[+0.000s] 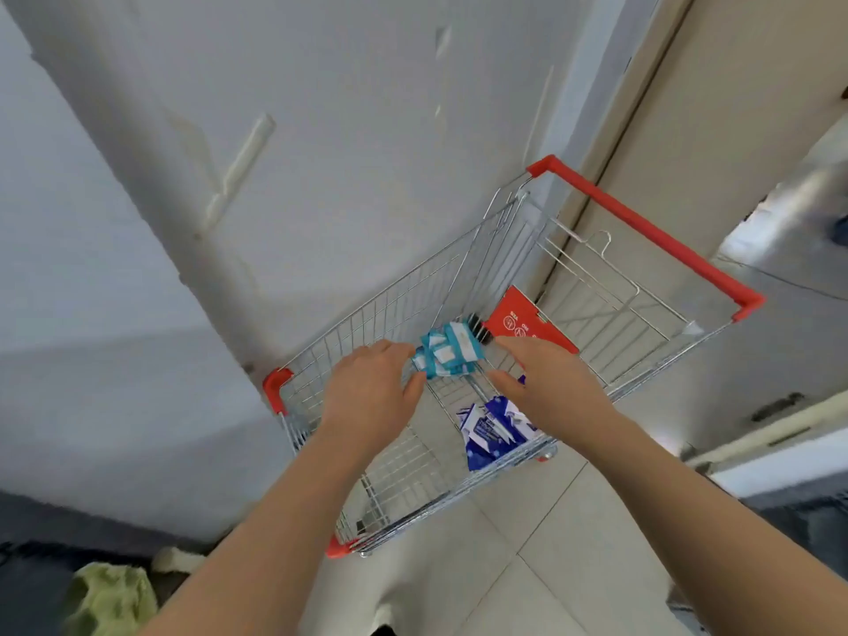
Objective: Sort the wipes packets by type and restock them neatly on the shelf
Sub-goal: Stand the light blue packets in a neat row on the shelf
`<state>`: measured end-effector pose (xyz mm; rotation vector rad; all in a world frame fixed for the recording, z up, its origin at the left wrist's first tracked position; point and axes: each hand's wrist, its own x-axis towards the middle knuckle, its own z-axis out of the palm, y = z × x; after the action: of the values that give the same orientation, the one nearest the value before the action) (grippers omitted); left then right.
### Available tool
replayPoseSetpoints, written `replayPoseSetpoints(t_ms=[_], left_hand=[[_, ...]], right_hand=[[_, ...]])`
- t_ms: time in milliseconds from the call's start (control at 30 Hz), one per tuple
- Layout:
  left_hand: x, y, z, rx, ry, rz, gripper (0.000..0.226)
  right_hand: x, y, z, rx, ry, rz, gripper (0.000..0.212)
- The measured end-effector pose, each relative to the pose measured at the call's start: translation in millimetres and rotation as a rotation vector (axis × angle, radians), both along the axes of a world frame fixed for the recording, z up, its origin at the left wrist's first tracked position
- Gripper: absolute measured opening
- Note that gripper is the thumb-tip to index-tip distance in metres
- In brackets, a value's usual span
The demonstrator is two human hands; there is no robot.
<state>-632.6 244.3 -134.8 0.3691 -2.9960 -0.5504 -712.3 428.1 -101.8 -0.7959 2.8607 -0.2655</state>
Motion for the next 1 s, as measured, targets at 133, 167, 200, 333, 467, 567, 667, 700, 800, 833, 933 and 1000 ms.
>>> replayPoseSetpoints(t_ms=[133,167,200,333,467,567,667,700,800,833,933,1000], left_hand=[[-68.1,-3.8,-26.9,0.031,-0.085,0.023,0.04],[-85.2,-4.3,-35.9,0.046,-0.107,0.039,0.04],[-101.9,-4.1,-45.5,0.058,-0.124,0.056,0.04],[-166.7,-1.2,-93.3,0.108,-0.173,0.154,0.038],[-222.5,0.8,-156.7,0.187,-0.232,0.283,0.035],[-258.6,-0.6,-210.6,0.252,-0.268,0.345,0.033],[-290.0,-4.5,-265.1,0.262,-0.307,0.365,0.035],[-299.4,-6.2,-283.3,0.278,-0.319,0.367,0.036],[-326.0,-11.2,-338.8,0.375,-0.342,0.383,0.04],[-333.3,-12.2,-356.1,0.412,-0.341,0.393,0.041],[-348.6,-13.9,-398.8,0.508,-0.329,0.405,0.043],[-356.8,-14.8,-419.3,0.529,-0.319,0.412,0.045]], right_hand=[[-77.1,2.9,-35.5,-0.011,-0.068,0.013,0.039],[-96.3,3.6,-45.7,-0.024,-0.086,0.013,0.037],[-116.0,4.3,-58.1,-0.038,-0.101,0.014,0.037],[-200.6,3.2,-123.3,-0.063,-0.157,0.081,0.035],[-273.1,-5.2,-201.3,-0.043,-0.211,0.143,0.041],[-308.2,-13.2,-261.8,-0.021,-0.289,0.152,0.047],[-333.0,-23.0,-318.3,-0.033,-0.364,0.164,0.05],[-340.0,-26.3,-335.2,-0.039,-0.381,0.158,0.05],[-358.6,-33.1,-382.2,-0.073,-0.47,0.128,0.049],[-364.1,-35.2,-397.3,-0.088,-0.499,0.121,0.049],[-374.6,-41.6,-436.2,-0.124,-0.571,0.098,0.05],[-377.2,-45.9,-455.4,-0.156,-0.593,0.073,0.049]])
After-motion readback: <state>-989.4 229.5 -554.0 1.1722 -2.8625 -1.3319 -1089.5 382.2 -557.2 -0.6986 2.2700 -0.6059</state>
